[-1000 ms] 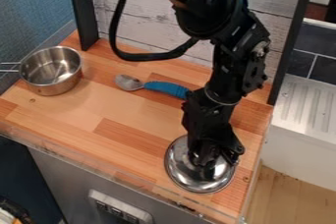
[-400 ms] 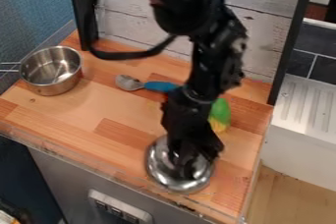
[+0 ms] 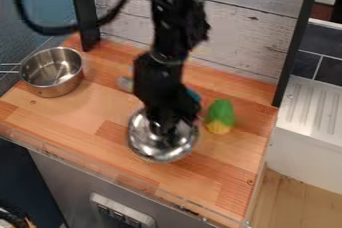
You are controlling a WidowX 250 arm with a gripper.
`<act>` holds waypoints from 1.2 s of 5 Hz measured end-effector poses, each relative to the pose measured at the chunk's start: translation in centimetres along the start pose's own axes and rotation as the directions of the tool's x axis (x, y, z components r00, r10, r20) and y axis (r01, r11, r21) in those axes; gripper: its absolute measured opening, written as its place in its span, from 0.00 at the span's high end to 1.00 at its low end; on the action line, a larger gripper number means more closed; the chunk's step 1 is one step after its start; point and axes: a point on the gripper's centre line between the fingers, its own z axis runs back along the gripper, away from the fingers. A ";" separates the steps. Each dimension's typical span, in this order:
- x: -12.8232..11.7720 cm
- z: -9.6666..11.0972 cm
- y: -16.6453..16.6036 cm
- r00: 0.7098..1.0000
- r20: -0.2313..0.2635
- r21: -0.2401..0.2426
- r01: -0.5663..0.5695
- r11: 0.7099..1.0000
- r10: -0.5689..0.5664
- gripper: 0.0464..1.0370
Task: Put the lid on the silver pot
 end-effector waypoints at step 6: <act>3.3 -1.8 -21.8 0.778 0.106 -0.127 -0.607 0.784 0.619 0.77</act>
